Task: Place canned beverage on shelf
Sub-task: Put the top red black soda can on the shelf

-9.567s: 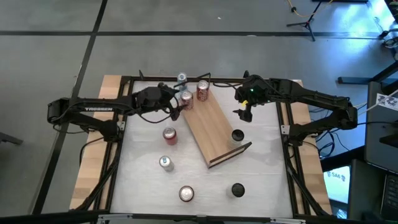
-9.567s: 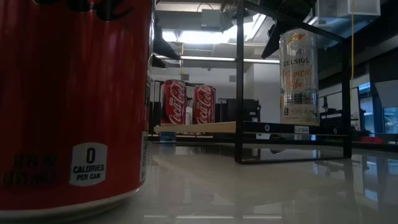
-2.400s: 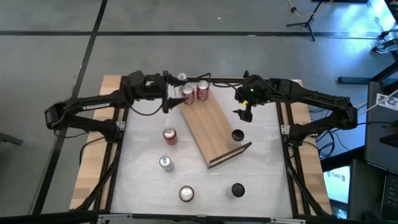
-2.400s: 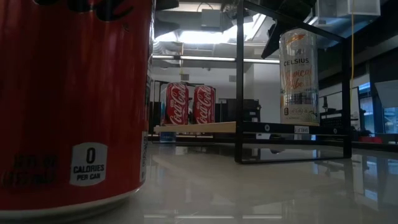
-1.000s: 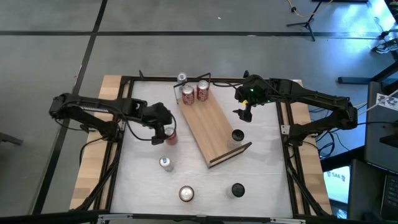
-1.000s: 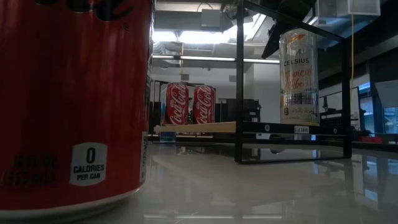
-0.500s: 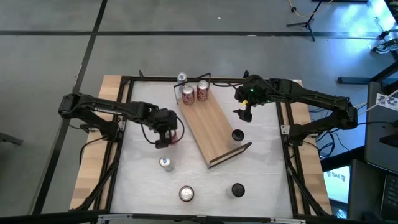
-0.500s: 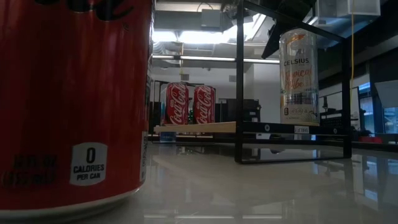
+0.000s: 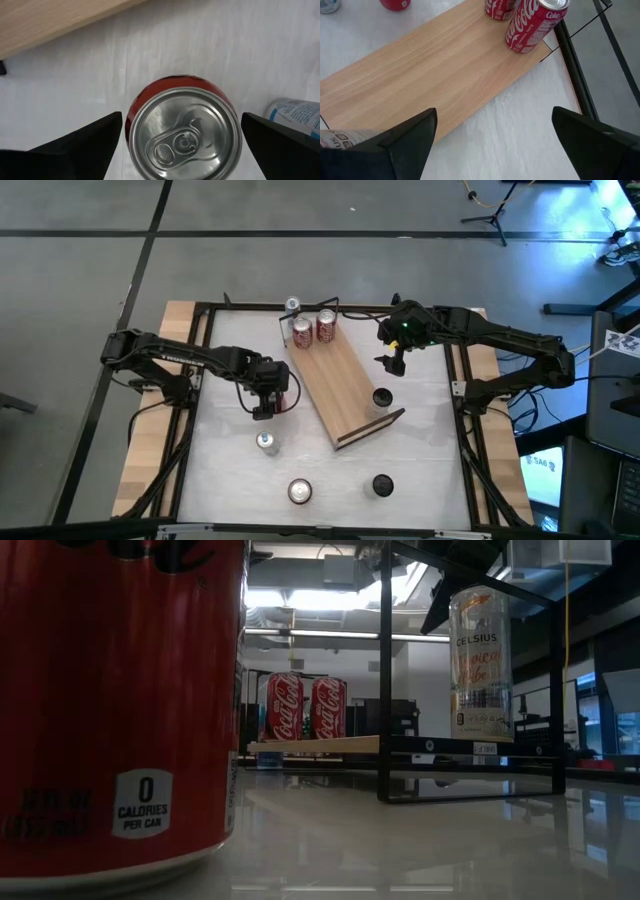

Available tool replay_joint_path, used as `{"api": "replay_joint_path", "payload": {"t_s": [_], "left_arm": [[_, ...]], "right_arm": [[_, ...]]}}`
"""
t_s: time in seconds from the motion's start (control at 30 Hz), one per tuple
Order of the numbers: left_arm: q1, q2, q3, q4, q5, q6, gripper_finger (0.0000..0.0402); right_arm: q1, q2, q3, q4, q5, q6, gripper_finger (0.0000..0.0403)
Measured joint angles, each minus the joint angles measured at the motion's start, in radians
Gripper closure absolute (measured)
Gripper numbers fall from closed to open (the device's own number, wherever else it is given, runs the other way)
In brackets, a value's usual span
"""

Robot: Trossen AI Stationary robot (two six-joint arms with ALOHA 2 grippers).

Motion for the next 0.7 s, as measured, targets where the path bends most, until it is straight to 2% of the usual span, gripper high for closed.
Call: {"api": "replay_joint_path", "payload": {"t_s": [0.7], "left_arm": [[0.0,0.006,0.0,0.004,-0.008,-0.002,0.0003]], "right_arm": [[0.0,0.0,0.0,0.0,0.0,0.0,0.0013]]}}
